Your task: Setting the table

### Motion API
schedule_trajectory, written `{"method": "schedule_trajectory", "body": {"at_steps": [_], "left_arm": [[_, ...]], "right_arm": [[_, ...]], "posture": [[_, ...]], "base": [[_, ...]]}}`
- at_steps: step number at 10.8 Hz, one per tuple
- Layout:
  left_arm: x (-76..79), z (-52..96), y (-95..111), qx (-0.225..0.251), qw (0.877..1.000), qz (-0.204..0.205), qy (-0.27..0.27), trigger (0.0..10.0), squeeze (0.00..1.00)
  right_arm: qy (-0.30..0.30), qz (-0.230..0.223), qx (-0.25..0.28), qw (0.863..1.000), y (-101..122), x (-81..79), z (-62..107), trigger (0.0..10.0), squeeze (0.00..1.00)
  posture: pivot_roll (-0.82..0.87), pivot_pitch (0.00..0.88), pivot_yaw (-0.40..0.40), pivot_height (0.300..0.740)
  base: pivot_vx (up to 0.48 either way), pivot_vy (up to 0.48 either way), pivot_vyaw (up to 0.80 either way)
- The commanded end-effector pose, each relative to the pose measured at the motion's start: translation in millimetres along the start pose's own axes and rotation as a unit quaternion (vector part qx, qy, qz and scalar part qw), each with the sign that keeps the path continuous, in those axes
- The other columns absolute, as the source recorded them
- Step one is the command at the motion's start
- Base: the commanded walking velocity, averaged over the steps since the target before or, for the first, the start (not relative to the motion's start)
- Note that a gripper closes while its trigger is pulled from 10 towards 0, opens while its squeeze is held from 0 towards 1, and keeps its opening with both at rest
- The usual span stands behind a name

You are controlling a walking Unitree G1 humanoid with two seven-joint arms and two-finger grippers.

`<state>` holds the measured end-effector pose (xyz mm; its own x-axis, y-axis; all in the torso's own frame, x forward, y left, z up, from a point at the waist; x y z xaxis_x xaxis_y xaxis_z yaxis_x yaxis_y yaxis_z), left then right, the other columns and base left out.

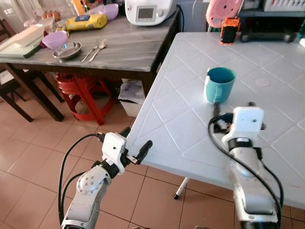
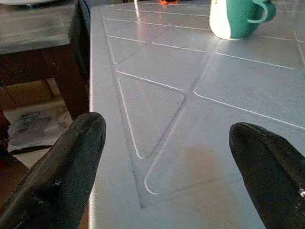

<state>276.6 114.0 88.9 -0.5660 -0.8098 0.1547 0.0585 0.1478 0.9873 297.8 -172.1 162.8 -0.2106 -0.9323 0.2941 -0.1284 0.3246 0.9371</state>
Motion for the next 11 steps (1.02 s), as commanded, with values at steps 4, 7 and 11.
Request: {"method": "schedule_trajectory", "body": {"at_steps": [4,7,11], "left_arm": [[-2.5,2.5,1,0.000,1.000,0.001,0.007,10.0,0.00],[-2.2,2.3,-1,-0.001,1.000,0.002,0.010,10.0,0.00],[-0.2,1.6,-1,0.000,1.000,0.004,0.009,10.0,0.00]], "right_arm": [[0.009,-0.007,0.017,1.000,7,-9.7,-19.9,10.0,0.00],[0.003,-0.006,0.016,1.000,8,-11.9,-37.5,10.0,0.00],[0.000,-0.033,0.002,0.999,3,-14.1,-48.7,0.0,0.00]], "posture": [[-0.12,0.136,0.154,0.740],[-0.10,0.146,0.149,0.740],[-0.10,0.149,0.148,0.740]], "base": [[0.000,0.000,0.00],[0.000,0.000,0.00],[0.000,0.000,0.00]]}}
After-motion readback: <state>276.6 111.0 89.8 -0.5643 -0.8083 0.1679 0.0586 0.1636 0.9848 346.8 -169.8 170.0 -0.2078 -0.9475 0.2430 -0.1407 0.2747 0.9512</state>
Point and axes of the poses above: a point about 5 cm out from each wrist's last joint towards the gripper, its own z axis pointing back from the gripper into the wrist, its own y axis along the axis of the wrist's last joint, x = y × z, the point moved 1 cm from there along -z, pointing out of the wrist towards the gripper, and after that the axes turned 9 degrees about z, right-handed, at the moved point
